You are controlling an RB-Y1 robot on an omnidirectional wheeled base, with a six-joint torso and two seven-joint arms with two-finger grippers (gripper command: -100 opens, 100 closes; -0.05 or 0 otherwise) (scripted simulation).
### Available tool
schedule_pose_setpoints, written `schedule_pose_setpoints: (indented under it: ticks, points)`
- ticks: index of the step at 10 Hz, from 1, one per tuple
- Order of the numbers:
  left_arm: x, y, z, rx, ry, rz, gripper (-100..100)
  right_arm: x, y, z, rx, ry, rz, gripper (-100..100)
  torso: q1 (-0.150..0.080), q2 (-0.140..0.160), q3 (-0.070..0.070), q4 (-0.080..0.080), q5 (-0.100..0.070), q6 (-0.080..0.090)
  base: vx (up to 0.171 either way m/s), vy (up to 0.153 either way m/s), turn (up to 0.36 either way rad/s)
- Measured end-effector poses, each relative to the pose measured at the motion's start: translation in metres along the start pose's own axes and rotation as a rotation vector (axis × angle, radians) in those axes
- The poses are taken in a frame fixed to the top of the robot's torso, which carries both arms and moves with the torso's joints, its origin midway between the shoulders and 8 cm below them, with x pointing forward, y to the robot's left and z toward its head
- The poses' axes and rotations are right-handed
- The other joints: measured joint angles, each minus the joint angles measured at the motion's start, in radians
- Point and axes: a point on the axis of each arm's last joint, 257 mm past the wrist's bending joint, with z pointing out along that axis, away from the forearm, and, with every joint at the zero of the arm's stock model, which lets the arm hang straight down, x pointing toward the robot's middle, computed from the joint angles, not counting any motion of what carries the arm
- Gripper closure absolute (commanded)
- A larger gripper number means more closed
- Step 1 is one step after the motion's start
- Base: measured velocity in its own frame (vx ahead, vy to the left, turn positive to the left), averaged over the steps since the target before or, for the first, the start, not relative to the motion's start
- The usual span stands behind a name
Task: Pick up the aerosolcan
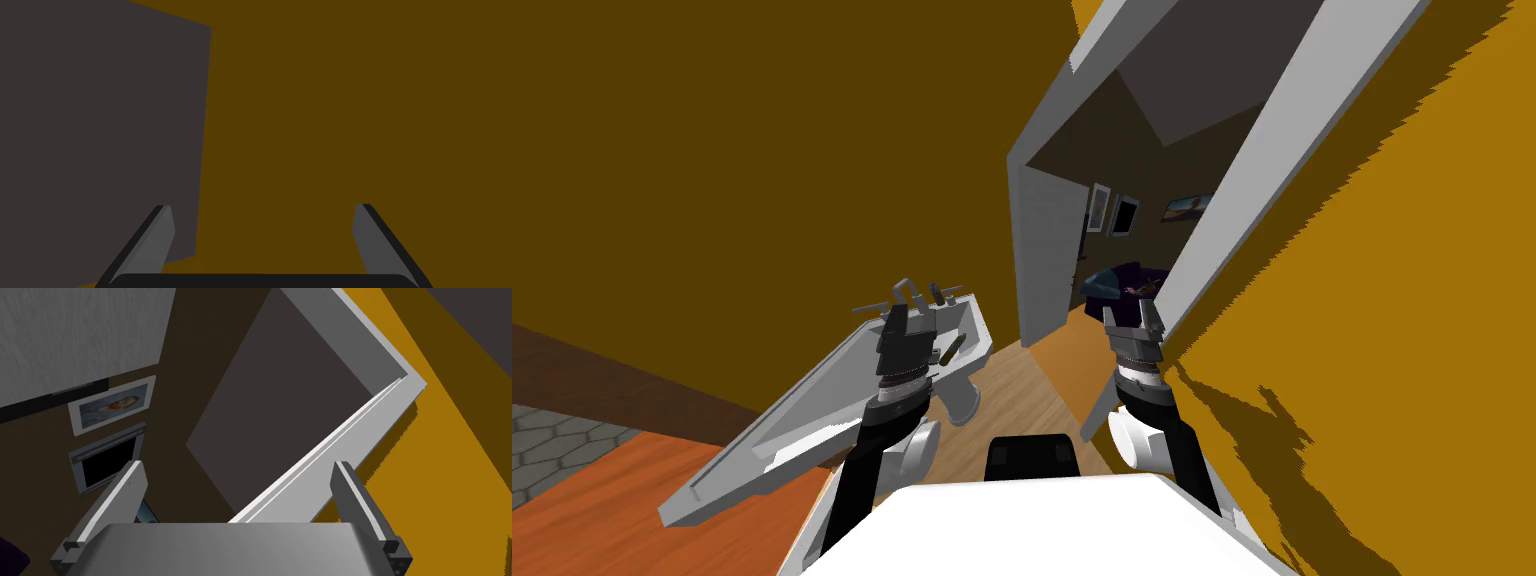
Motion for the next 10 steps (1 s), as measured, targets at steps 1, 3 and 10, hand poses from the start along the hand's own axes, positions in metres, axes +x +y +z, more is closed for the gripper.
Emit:
schedule_pose_setpoints:
  ticks: [1, 3, 10]
  points:
    - [0.001, 0.002, -0.001, -0.008, 0.018, 0.018, -100, 0.000, 0.000, 0.000, 0.000, 0.000, 0.000, 0, 0.003, 0.000, 0.000, 0.000, 0.001, 0.000, -0.014, 0.109, -0.100]
    - [0.000, 0.010, -0.004, -0.036, 0.056, 0.065, -100, 0.000, 0.000, 0.000, 0.000, 0.000, 0.000, 0, 0.008, 0.001, 0.001, 0.000, 0.002, 0.000, -0.017, 0.118, -0.101]
    - [-0.024, 0.048, -0.019, -0.190, 0.182, 0.309, -100, 0.000, 0.000, 0.000, 0.000, 0.000, 0.000, 0, 0.014, 0.003, 0.002, 0.001, 0.003, 0.000, -0.046, 0.162, -0.218]
